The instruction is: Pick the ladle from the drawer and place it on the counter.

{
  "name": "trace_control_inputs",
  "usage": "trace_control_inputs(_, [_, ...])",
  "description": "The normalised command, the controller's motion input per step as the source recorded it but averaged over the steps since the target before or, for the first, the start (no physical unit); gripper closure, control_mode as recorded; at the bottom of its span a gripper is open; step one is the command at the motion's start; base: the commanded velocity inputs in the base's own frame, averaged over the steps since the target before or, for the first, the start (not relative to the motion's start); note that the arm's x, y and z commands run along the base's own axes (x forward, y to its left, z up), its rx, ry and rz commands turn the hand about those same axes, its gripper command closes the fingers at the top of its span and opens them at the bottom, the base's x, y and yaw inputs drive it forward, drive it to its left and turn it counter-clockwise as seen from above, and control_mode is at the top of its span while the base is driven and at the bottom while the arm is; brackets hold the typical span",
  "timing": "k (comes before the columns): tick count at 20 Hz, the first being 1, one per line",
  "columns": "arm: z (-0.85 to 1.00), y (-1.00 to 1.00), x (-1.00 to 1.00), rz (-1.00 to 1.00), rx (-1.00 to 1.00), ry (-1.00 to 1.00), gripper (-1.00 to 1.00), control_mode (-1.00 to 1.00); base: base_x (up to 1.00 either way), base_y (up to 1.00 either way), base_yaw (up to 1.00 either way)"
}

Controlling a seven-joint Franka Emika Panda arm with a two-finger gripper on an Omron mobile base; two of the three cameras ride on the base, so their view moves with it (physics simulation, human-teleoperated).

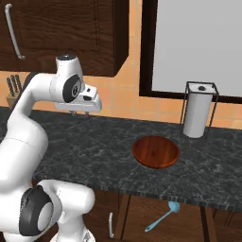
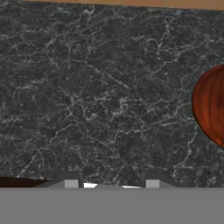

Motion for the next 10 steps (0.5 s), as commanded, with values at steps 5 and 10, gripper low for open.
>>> trace_control_inputs(5, [-0.01,-0.01,-0.55,-0.01,0.00,0.00,-1.00,-1.00,0.00,0.00,0.00])
trace_control_inputs(10, [-0.51,-0.15,-0.98,-0.11,0.01,0.00,-1.00,-1.00,0.00,0.00,0.00])
